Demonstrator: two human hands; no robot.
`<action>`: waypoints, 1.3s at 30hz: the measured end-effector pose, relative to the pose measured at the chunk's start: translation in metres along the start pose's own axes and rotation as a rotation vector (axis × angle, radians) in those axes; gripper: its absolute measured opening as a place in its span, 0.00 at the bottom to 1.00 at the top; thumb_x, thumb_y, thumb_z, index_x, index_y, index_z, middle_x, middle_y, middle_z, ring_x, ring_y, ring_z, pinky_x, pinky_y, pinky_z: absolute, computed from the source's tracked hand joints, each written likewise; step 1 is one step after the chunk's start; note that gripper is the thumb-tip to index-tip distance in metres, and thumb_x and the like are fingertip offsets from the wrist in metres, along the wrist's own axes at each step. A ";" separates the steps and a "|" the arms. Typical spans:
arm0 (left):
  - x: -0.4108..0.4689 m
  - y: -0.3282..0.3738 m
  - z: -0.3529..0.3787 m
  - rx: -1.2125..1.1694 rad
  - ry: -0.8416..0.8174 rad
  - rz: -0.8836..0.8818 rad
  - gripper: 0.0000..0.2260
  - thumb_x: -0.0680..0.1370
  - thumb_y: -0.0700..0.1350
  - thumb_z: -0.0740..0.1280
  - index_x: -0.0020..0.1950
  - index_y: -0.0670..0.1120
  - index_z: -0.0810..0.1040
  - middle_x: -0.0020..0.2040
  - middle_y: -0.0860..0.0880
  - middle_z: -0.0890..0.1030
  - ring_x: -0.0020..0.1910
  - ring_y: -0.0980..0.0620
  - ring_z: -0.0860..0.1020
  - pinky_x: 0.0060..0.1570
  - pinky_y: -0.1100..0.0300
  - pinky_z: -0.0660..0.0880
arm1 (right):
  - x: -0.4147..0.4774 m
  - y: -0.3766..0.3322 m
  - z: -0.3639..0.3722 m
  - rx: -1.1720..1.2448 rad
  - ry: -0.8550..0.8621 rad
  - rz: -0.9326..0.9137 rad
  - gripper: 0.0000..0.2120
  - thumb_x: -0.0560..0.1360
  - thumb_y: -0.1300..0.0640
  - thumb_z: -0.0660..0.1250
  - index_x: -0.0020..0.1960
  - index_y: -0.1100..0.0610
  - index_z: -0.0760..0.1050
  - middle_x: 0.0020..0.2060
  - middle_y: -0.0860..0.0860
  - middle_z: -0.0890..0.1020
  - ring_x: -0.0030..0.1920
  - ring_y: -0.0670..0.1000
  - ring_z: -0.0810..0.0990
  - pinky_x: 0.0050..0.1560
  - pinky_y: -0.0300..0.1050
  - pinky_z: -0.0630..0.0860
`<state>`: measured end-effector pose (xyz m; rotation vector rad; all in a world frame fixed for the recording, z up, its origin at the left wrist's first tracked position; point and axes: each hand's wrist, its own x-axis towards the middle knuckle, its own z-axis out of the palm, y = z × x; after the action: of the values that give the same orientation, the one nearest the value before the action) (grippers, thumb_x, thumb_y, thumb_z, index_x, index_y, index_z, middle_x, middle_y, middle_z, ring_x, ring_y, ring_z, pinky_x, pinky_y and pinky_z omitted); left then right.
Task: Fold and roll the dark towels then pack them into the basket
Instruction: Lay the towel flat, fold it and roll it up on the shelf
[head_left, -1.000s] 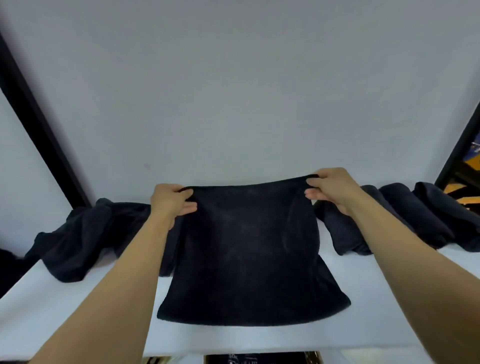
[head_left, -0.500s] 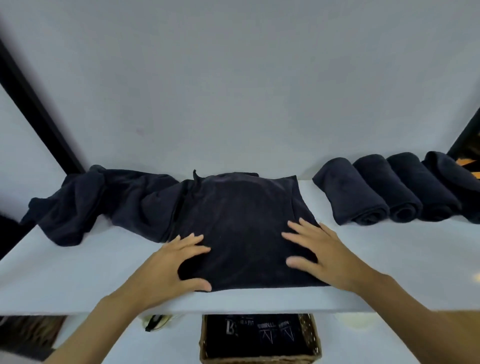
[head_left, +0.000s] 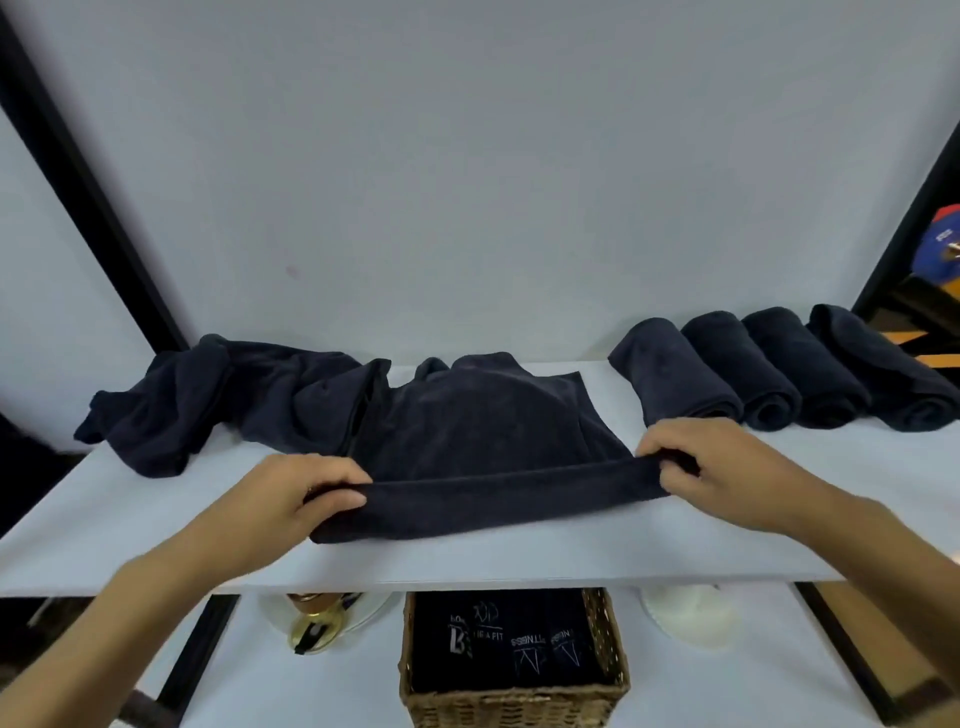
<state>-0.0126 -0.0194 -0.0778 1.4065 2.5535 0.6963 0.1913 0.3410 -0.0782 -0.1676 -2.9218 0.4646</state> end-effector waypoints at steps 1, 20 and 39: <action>0.011 0.004 -0.012 0.044 0.040 -0.007 0.12 0.76 0.60 0.60 0.48 0.58 0.81 0.44 0.63 0.82 0.45 0.60 0.80 0.47 0.64 0.75 | 0.011 0.000 -0.013 -0.016 0.014 0.008 0.11 0.76 0.62 0.63 0.48 0.46 0.78 0.38 0.37 0.78 0.42 0.42 0.75 0.43 0.35 0.71; 0.139 0.083 -0.203 -0.246 0.811 0.166 0.08 0.77 0.39 0.67 0.47 0.51 0.83 0.39 0.59 0.84 0.42 0.60 0.81 0.49 0.68 0.76 | 0.108 -0.043 -0.219 0.090 0.674 -0.007 0.07 0.78 0.57 0.64 0.52 0.51 0.80 0.44 0.40 0.81 0.43 0.35 0.76 0.45 0.23 0.65; 0.076 -0.007 0.017 -0.059 -0.121 -0.257 0.03 0.76 0.50 0.70 0.44 0.57 0.83 0.45 0.58 0.84 0.41 0.62 0.81 0.48 0.63 0.74 | 0.047 0.004 -0.017 0.260 -0.410 0.322 0.08 0.79 0.55 0.64 0.56 0.53 0.79 0.45 0.47 0.84 0.46 0.47 0.84 0.39 0.37 0.78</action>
<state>-0.0546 0.0461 -0.0885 1.0423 2.5331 0.6168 0.1486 0.3560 -0.0566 -0.5733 -3.1924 1.0343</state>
